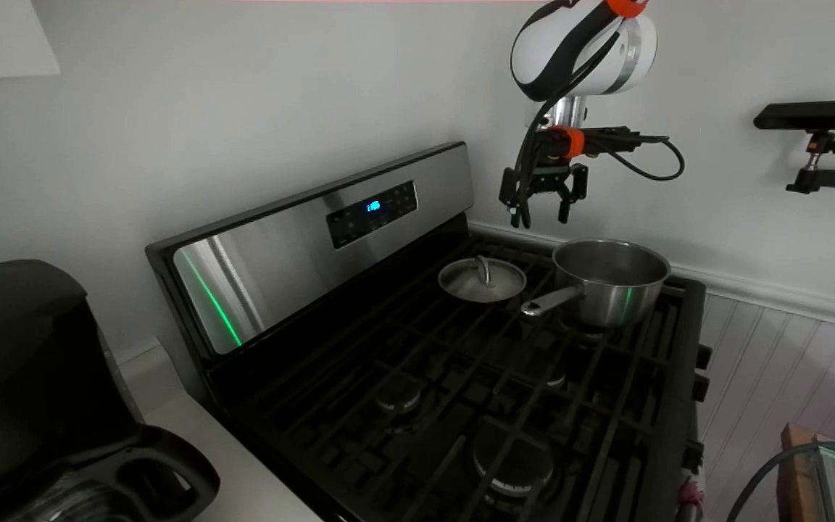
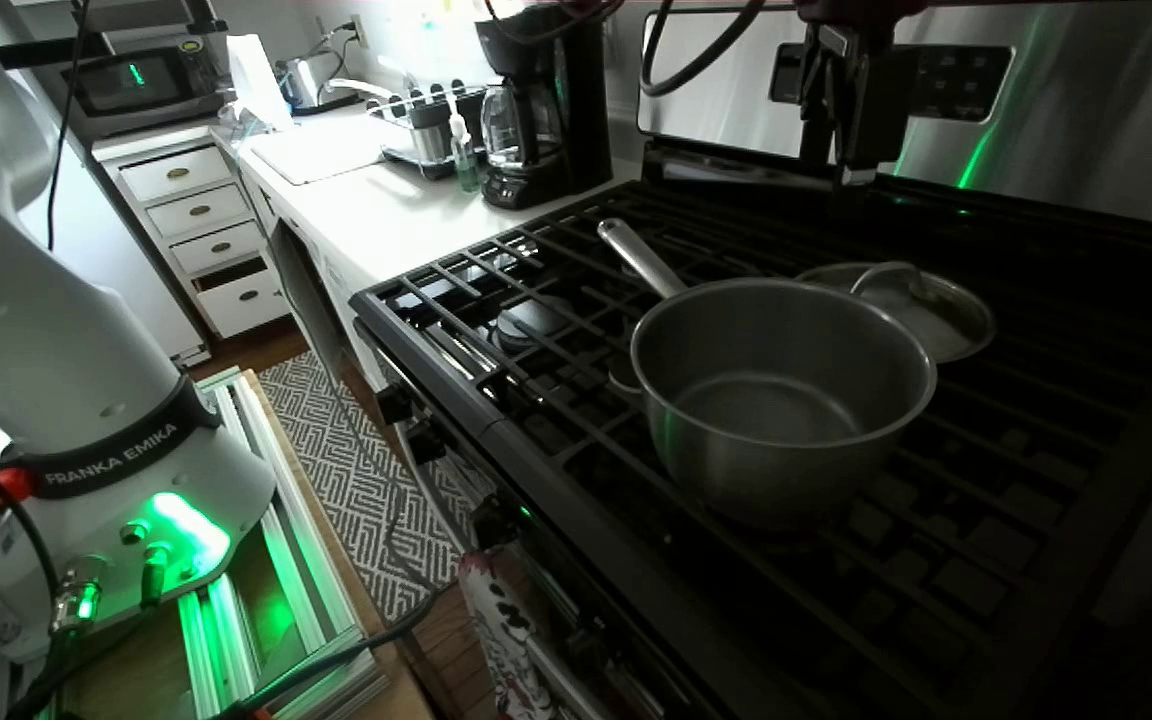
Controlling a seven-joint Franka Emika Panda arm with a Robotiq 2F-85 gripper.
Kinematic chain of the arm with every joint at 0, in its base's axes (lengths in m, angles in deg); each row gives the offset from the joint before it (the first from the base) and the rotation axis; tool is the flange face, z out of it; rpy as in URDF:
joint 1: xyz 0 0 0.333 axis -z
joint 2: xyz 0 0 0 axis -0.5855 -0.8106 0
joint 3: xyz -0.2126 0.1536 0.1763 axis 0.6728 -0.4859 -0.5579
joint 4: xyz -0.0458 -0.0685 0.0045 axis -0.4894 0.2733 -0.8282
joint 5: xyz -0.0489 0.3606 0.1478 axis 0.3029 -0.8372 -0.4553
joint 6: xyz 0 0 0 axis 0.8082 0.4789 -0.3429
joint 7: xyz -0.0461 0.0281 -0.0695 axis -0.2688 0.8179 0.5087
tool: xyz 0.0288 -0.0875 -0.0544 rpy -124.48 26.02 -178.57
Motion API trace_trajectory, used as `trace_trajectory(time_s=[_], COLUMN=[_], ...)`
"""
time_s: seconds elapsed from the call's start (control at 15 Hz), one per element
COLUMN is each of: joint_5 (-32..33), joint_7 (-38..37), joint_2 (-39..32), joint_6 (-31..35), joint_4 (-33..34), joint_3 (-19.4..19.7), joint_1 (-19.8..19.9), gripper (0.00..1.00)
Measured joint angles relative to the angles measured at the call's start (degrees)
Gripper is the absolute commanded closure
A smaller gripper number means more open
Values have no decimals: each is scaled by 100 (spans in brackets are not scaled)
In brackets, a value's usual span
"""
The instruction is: Remove the lid from the put put it on the stove right rear plate, slide the pot to the left onto the middle of the stove plate
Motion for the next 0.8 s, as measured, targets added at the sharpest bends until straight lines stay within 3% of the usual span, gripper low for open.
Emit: trace_trajectory(time_s=[0.8], joint_5=[306], joint_7=[429], joint_2=[-51], joint_6=[-303], joint_4=[-631], joint_3=[89], joint_1=[76], gripper=[0])
